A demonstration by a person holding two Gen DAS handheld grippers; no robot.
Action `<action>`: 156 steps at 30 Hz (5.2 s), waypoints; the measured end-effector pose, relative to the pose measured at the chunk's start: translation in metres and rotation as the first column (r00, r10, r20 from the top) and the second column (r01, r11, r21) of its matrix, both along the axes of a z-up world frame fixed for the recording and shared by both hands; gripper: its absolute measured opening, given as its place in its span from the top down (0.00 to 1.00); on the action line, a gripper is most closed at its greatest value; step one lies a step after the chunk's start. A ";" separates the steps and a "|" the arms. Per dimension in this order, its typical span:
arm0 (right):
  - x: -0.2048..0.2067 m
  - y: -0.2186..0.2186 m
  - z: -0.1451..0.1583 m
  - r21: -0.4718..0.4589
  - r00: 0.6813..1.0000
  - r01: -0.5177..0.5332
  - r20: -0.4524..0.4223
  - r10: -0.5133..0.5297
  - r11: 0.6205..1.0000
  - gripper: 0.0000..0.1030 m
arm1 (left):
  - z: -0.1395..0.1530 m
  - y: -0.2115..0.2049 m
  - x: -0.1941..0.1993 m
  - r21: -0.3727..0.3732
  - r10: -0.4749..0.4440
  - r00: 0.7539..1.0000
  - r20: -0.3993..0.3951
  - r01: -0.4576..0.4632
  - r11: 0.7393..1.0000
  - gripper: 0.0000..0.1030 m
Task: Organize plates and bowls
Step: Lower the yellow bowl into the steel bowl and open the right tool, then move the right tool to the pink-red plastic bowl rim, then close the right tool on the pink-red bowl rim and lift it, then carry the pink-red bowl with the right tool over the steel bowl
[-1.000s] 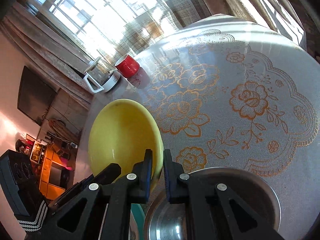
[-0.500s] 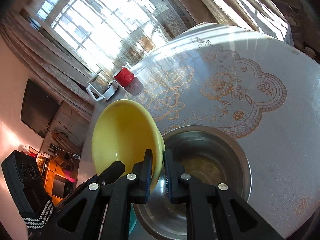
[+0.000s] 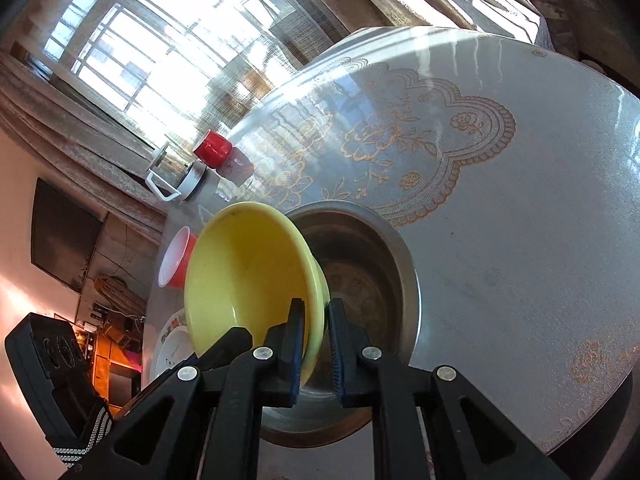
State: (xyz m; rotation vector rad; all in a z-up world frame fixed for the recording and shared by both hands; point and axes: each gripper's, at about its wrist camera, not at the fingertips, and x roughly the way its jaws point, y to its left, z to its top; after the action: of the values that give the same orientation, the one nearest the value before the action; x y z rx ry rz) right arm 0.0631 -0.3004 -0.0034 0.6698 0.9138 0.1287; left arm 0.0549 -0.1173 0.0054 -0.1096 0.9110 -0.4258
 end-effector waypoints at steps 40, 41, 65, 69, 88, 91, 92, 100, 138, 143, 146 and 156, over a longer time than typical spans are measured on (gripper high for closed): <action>0.004 0.009 0.001 -0.246 0.998 0.057 0.007 -0.057 0.968 0.84 | -0.018 -0.022 0.005 0.145 -0.031 0.999 0.018 0.028 0.989 0.73; 0.004 0.008 0.001 -0.249 0.998 0.061 0.008 -0.061 0.967 0.84 | -0.018 -0.023 0.007 0.146 -0.037 0.999 0.014 0.035 0.989 0.71; -0.003 0.007 0.007 -0.168 0.998 0.063 0.039 -0.057 0.984 0.76 | 0.026 0.051 0.004 0.000 0.096 0.992 0.076 -0.096 0.995 0.26; -0.001 0.018 0.019 -0.184 0.998 0.026 0.068 -0.014 0.982 0.71 | 0.029 0.075 0.004 0.047 0.115 0.988 0.105 -0.120 0.992 0.24; 0.092 0.124 0.040 -0.186 0.969 -0.238 0.022 0.246 0.953 0.66 | 0.015 0.254 0.114 0.006 0.463 0.886 0.023 -0.463 0.886 0.15; 0.109 0.143 0.040 -0.204 0.964 -0.256 0.017 0.264 0.945 0.66 | 0.009 0.272 0.130 -0.066 0.474 0.880 0.005 -0.473 0.879 0.16; 0.115 0.149 0.039 -0.194 0.963 -0.261 0.017 0.269 0.946 0.65 | 0.007 0.277 0.135 -0.099 0.477 0.879 0.005 -0.474 0.875 0.16; 0.152 0.190 0.025 -0.129 0.957 -0.291 -0.035 0.289 0.948 0.66 | -0.027 0.299 0.159 -0.312 0.431 0.897 -0.097 -0.439 0.842 0.29; 0.156 0.213 0.011 -0.070 0.958 -0.281 -0.085 0.275 0.957 0.87 | -0.014 0.233 0.142 -0.196 0.157 0.987 -0.026 -0.159 0.968 0.82; 0.140 0.194 0.021 -0.036 0.971 -0.236 -0.035 0.235 0.971 0.87 | 0.005 0.215 0.124 -0.185 0.100 0.993 0.059 -0.088 0.979 0.82; 0.124 0.182 0.030 -0.049 0.978 -0.210 0.002 0.210 0.976 0.87 | 0.009 0.203 0.112 -0.220 0.079 0.995 0.063 -0.064 0.974 0.82; 0.071 0.144 0.050 -0.066 0.979 -0.178 0.085 0.183 0.982 0.87 | 0.026 0.159 0.058 -0.158 0.109 0.988 0.106 -0.091 0.983 0.82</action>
State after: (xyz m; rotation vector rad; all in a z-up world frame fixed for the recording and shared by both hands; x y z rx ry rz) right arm 0.1346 -0.1568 0.0465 0.5226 0.8864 0.2914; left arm 0.1132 0.0414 0.0313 -0.2676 0.7567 -0.4036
